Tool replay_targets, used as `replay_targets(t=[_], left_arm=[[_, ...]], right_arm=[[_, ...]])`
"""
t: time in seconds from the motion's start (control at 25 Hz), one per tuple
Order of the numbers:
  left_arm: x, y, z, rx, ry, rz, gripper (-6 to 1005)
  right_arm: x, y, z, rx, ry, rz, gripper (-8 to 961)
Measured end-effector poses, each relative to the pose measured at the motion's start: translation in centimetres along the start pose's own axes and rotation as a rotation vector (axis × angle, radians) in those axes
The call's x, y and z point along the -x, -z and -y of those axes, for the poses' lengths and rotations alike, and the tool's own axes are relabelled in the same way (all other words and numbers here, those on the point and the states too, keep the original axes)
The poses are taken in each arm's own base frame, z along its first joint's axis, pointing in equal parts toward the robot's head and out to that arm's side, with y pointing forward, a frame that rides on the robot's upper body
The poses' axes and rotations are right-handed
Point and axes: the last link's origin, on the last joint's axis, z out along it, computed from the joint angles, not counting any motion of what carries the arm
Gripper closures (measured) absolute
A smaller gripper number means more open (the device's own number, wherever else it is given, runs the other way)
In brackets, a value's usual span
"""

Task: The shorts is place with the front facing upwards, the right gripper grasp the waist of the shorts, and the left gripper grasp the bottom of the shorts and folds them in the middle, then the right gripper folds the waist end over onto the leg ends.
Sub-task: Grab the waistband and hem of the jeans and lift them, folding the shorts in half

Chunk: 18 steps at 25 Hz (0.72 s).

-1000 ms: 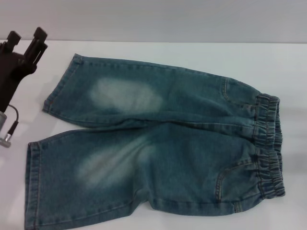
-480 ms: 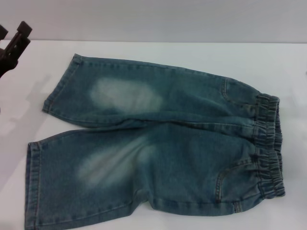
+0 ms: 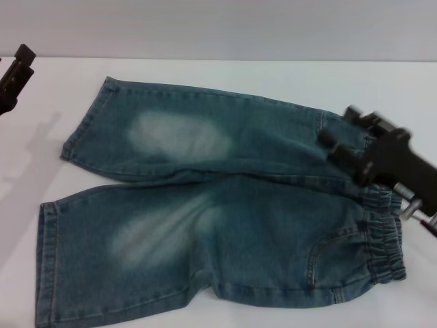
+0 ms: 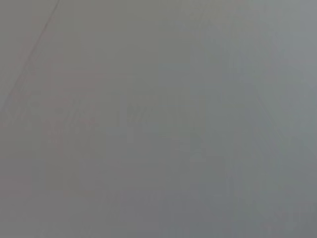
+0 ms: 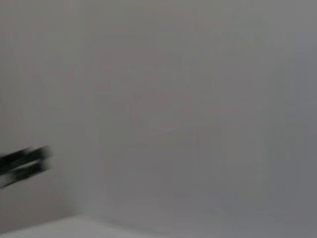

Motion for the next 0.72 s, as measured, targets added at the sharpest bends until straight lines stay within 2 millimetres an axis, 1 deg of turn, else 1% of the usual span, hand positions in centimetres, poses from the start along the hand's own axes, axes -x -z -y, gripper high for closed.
replay_targets(t=[0.12,0.24,0.72], left_arm=[[0.2,0.0,0.0,-0.005,-0.001,0.003,174],[0.2,0.0,0.0,-0.007,-0.001,0.004,174],[0.3,0.2,0.0,-0.006,-0.001,0.014,174]], right_arm=[[-0.3,-0.5,-1.0,0.117,-0.002,-0.063,346],[-0.6,-0.9,-1.5,0.177,-0.003,-0.101,347],[-0.5,-1.5,-1.6,0.189,0.003,-0.110,347]])
